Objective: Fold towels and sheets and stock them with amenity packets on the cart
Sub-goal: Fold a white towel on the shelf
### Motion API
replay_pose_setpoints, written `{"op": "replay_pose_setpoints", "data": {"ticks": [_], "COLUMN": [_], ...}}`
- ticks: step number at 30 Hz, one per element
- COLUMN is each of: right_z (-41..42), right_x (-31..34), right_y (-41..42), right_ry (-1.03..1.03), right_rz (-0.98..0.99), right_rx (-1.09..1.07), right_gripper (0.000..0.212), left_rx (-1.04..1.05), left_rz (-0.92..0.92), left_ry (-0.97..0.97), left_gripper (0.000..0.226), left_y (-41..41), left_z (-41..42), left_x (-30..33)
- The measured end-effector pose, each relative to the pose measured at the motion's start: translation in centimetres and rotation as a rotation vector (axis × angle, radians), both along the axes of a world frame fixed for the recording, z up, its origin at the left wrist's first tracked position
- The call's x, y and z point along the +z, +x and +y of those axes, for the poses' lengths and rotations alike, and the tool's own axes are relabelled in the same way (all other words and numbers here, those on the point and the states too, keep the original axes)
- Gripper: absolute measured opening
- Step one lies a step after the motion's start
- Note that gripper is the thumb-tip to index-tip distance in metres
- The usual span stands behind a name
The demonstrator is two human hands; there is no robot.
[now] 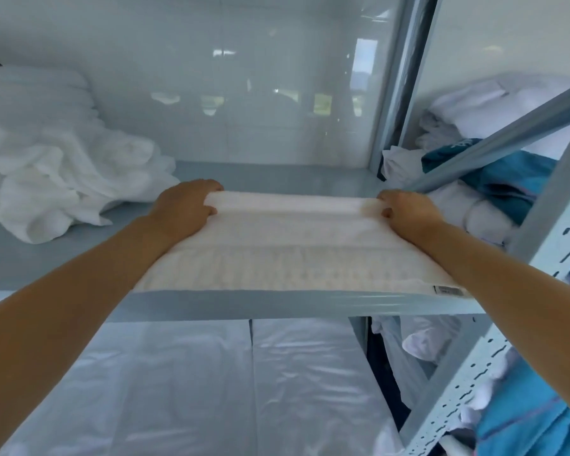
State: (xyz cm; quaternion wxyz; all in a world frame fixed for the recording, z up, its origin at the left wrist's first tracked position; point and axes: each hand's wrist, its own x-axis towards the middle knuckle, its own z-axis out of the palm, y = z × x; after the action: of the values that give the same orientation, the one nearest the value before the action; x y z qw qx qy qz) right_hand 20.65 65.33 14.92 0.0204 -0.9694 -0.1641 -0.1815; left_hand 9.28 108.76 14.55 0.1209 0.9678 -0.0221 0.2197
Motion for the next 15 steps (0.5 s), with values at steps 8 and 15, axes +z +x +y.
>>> {"op": "replay_pose_setpoints", "data": {"ticks": [8,15], "right_z": [0.7,3.0], "right_x": [0.5,0.8], "right_y": [1.7,-8.9], "right_ry": [-0.051,0.420], "right_rz": [-0.123,0.320], "right_rx": [0.154,0.490], "right_gripper": [0.016,0.022], "left_rx": [-0.045,-0.355], "left_rz": [-0.132,0.132], "left_ry": [0.102,-0.041], "left_gripper": [0.017,0.052], "left_y": [-1.6,-9.1], "left_z": [-0.1,-8.9], "left_x": [1.0,0.5]}}
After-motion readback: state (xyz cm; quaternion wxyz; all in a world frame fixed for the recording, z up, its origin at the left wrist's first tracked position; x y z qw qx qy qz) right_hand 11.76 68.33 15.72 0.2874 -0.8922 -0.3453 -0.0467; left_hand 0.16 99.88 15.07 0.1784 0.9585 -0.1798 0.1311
